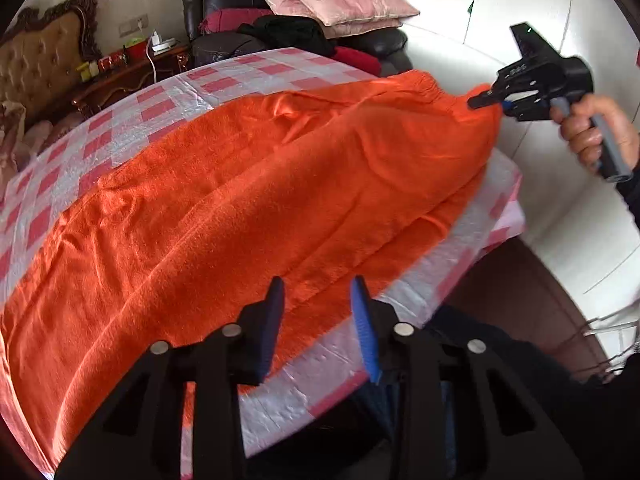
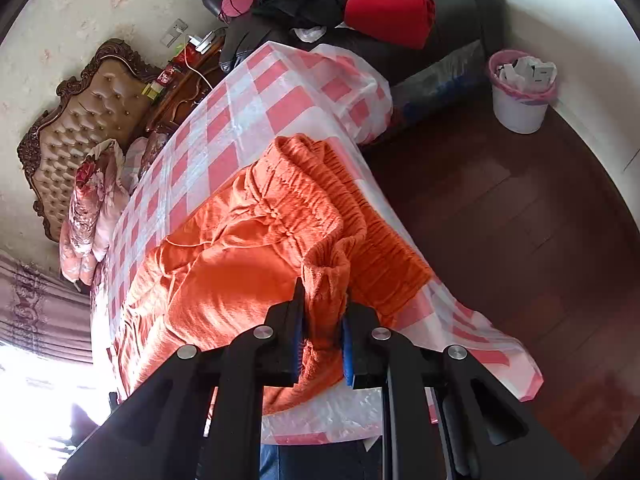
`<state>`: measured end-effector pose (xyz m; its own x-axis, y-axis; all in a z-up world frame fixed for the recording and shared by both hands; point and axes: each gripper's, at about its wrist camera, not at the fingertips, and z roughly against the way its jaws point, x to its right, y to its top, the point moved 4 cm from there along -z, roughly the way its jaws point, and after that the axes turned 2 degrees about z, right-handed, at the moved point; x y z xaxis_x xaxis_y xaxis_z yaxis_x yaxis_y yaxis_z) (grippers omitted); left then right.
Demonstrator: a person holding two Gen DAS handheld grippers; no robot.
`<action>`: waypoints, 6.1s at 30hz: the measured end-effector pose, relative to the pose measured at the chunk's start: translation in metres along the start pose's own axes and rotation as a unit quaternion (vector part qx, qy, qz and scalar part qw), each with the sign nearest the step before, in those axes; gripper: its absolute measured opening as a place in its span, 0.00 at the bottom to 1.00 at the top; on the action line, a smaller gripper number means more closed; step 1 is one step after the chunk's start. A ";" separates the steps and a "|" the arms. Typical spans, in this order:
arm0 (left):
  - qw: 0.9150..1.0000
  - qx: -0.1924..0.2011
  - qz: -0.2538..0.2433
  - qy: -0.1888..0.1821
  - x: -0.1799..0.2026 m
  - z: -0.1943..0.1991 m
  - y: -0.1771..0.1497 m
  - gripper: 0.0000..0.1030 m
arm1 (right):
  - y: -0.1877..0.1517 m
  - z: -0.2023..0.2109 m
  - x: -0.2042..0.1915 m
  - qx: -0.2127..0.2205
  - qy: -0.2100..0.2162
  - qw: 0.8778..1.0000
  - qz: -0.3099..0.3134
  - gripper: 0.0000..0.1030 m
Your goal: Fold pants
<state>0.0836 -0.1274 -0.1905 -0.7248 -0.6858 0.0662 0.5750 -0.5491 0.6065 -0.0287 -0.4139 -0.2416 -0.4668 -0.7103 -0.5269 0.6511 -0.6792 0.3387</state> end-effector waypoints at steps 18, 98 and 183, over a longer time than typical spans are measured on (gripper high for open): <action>0.999 -0.023 -0.032 0.011 0.009 -0.006 -0.011 0.11 | -0.007 -0.008 0.005 0.005 -0.103 0.993 0.063 0.18; 0.902 0.025 0.341 0.263 -0.315 0.169 -0.226 0.07 | -0.091 -0.044 -0.080 0.076 -0.306 0.914 0.255 0.74; 0.881 -0.033 0.371 0.291 -0.295 0.129 -0.173 0.59 | -0.190 -0.125 -0.260 0.016 -0.161 0.887 0.432 0.85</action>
<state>0.1492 0.2316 -0.2131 0.1672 -0.9859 -0.0043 0.8433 0.1407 0.5187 0.0438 -0.0767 -0.2666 0.0477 -0.9811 0.1876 0.8343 0.1424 0.5327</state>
